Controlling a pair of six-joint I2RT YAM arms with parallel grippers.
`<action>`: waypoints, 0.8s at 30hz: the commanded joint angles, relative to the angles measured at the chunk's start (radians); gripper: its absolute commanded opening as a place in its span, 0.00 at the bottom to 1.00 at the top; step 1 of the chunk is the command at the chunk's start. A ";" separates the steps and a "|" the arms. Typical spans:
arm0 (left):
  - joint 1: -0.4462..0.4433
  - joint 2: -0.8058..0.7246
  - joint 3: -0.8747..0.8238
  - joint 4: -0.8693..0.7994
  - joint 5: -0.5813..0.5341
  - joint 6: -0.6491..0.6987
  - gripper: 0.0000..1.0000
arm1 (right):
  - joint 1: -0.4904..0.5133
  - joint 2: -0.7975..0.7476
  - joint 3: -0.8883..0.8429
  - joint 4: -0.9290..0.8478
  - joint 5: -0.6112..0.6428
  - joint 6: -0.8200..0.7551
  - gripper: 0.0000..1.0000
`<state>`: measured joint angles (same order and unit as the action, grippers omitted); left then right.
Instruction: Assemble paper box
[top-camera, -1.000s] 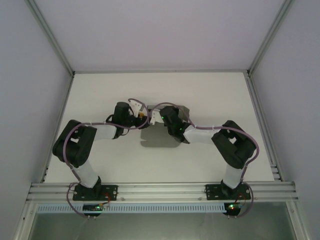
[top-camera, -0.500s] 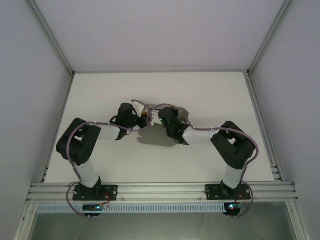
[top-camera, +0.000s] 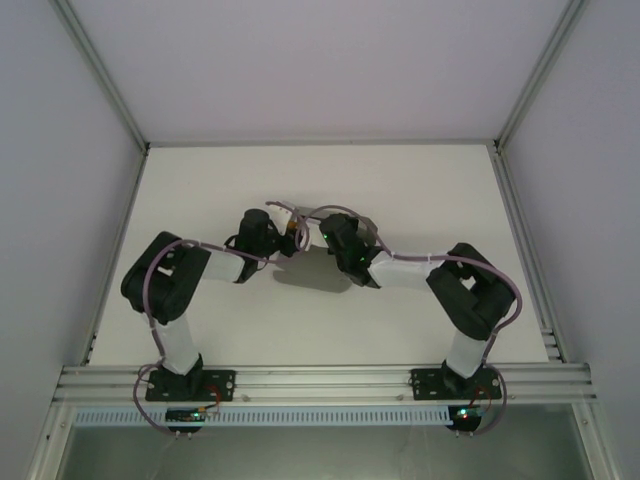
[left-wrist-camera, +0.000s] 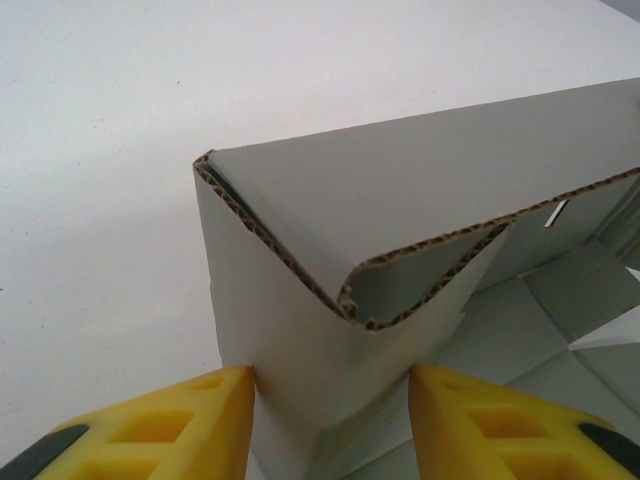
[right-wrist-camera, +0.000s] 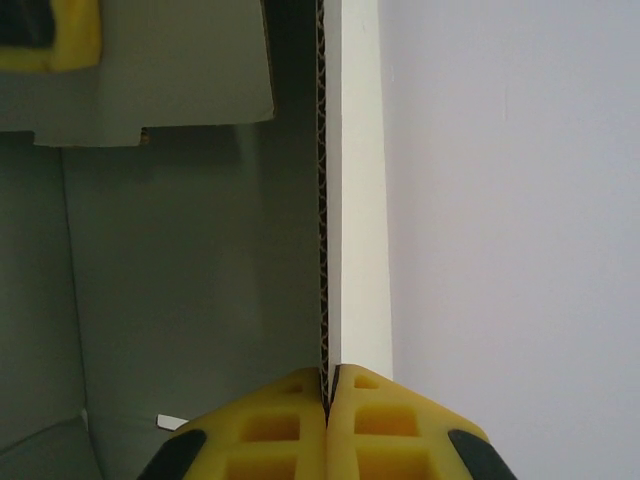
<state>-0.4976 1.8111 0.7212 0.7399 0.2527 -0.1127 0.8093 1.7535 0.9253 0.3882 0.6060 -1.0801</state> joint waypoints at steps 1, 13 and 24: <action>-0.009 0.035 0.038 0.050 -0.013 0.006 0.43 | 0.014 0.005 -0.008 -0.085 -0.113 0.032 0.00; -0.040 0.047 0.034 0.085 -0.114 0.011 0.14 | -0.002 0.000 -0.007 -0.095 -0.123 0.050 0.00; -0.068 0.092 0.093 0.003 -0.238 -0.032 0.23 | -0.002 0.000 -0.012 -0.085 -0.126 0.056 0.00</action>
<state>-0.5529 1.8790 0.7776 0.7780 0.0139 -0.1246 0.7906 1.7535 0.9253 0.3820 0.5941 -1.0496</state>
